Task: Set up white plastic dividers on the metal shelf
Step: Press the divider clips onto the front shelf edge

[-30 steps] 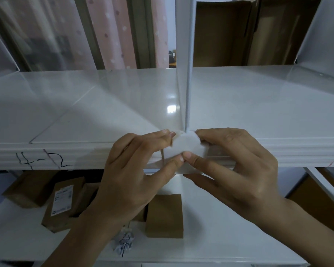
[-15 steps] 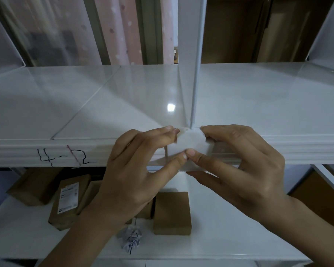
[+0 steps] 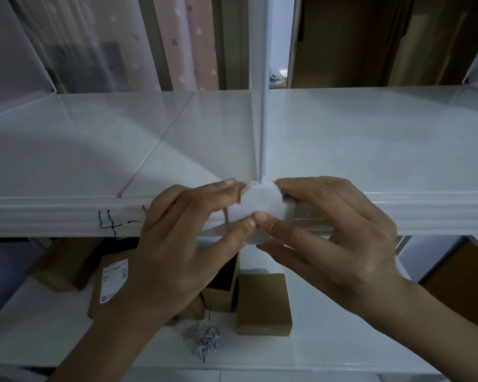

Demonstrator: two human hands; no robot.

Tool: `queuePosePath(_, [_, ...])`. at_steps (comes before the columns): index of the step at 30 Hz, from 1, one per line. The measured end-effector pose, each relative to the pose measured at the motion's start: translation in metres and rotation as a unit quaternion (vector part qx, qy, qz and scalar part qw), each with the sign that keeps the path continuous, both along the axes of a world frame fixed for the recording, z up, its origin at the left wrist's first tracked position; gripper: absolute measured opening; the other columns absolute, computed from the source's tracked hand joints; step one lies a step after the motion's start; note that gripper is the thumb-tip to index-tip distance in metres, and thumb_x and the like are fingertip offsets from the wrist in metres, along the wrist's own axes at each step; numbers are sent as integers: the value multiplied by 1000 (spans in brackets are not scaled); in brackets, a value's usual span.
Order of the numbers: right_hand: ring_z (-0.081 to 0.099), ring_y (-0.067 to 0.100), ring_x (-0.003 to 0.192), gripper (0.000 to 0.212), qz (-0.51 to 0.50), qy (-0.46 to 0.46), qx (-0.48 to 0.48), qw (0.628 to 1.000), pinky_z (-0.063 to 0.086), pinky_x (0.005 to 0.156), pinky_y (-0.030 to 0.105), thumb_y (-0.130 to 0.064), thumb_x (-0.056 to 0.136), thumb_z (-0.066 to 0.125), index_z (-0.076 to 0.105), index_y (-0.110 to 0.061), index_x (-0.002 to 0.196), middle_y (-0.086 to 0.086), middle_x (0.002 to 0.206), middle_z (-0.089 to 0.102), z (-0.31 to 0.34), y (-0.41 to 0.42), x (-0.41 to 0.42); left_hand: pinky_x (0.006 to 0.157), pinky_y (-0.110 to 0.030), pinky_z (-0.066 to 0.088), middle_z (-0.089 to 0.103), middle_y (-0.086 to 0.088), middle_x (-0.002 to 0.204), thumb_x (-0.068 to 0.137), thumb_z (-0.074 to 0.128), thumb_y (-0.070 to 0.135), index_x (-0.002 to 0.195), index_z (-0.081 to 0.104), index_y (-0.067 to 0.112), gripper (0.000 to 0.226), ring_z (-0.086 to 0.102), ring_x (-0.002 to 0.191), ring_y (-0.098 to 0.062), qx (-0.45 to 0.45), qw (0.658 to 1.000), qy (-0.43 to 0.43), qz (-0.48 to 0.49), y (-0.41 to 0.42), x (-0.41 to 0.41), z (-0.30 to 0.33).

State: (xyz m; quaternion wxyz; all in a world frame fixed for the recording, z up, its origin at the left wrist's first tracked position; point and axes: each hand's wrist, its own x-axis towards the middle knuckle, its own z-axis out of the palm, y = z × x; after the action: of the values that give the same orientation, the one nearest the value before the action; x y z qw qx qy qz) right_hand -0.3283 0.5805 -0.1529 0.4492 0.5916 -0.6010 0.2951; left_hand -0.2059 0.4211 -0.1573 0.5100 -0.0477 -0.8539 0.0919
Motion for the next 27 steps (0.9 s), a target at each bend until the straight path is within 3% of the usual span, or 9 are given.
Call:
queuePosePath(5, [69, 33, 88, 16, -3, 5, -6, 1000, 54, 77, 36, -21, 83, 78, 78, -9, 93, 20, 98, 72, 0, -19, 13, 96, -26, 36, 54, -5, 121, 92, 67, 24, 107, 70, 14, 18, 52, 109, -20, -15, 1000, 10, -12, -20, 13, -2])
queuePosePath(9, [69, 32, 87, 14, 4, 2, -17, 1000, 52, 78, 35, -19, 83, 78, 79, -8, 92, 18, 98, 72, 0, -42, 27, 92, -30, 41, 54, -9, 119, 85, 74, 17, 108, 60, 16, 27, 54, 110, -22, -42, 999, 28, -12, -41, 28, -5])
queuePosePath(16, [68, 32, 86, 17, 1, 3, -25, 1000, 52, 77, 35, -18, 80, 80, 78, -9, 94, 19, 99, 71, -2, -56, 38, 93, -31, 42, 70, -14, 107, 89, 71, 18, 100, 77, 8, 16, 54, 111, -21, -13, 1000, 9, -4, -50, 39, -2])
queuePosePath(22, [69, 30, 85, 17, 11, 5, -39, 999, 50, 78, 34, -20, 81, 80, 78, -11, 95, 17, 99, 72, -3, -79, 51, 99, -29, 36, 51, -8, 123, 88, 71, 17, 112, 60, 17, 26, 39, 125, -15, -24, 1000, 2, -2, -75, 56, -7])
queuePosePath(27, [67, 28, 89, 21, -16, 4, -33, 999, 48, 79, 32, -25, 78, 82, 78, -13, 95, 16, 101, 71, -5, -77, 53, 97, -31, 39, 60, 0, 119, 92, 67, 19, 101, 75, 4, 19, 52, 117, -17, 44, 999, 10, -21, -70, 54, -7])
